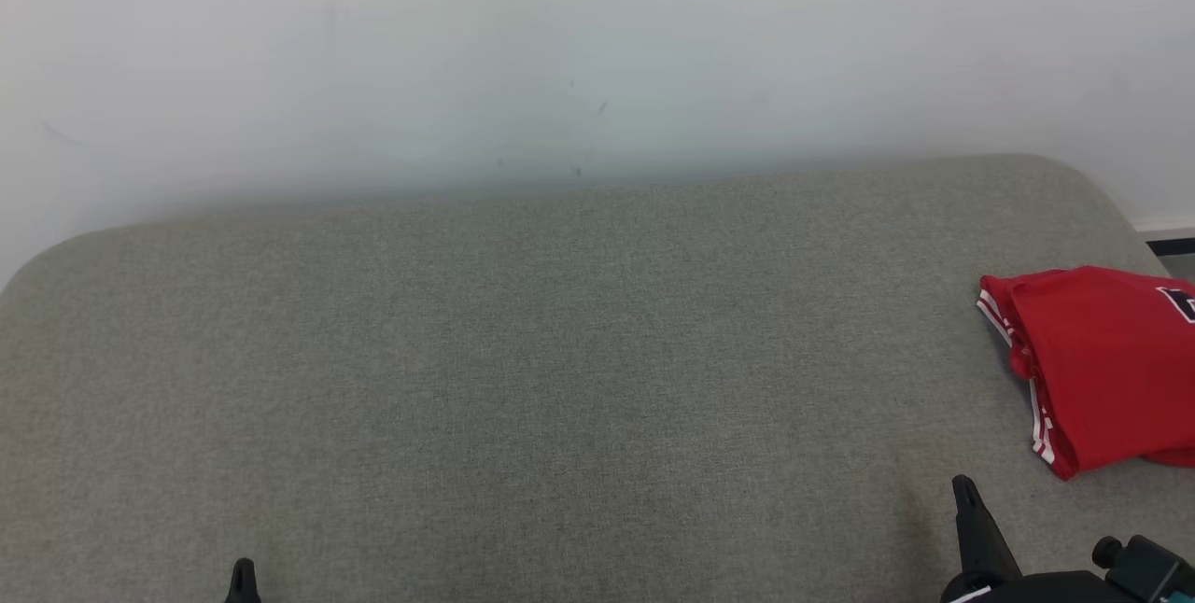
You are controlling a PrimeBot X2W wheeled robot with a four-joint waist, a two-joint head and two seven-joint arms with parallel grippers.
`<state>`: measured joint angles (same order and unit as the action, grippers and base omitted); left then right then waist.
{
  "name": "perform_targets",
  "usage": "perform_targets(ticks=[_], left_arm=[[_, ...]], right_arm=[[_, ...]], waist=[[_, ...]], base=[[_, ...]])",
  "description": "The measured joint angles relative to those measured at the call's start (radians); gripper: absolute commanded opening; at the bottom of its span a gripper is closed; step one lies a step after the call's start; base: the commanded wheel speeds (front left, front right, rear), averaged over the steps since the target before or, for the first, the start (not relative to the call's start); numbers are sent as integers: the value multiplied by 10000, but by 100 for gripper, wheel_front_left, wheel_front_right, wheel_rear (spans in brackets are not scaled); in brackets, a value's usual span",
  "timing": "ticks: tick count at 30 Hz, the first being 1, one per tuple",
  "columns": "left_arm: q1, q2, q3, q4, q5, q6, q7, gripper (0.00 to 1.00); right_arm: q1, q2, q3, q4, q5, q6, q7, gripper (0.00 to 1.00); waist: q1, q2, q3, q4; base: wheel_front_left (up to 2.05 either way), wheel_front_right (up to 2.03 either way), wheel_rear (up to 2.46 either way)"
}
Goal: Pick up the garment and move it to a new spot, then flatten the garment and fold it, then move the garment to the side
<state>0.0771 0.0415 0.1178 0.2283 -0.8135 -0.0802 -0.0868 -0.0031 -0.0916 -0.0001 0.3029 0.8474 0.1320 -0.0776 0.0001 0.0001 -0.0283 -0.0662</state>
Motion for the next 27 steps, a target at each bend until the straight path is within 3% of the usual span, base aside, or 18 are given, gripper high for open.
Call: perform_targets(ticks=[27], left_arm=[[-706, 27, -17, 61, -3145, -178, 800, 0]], right_arm=[[-416, 155, -458, -226, 3016, -2, 777, 0]], waist=[[0, 0, 98, 208]], base=[[0, 0, 0]])
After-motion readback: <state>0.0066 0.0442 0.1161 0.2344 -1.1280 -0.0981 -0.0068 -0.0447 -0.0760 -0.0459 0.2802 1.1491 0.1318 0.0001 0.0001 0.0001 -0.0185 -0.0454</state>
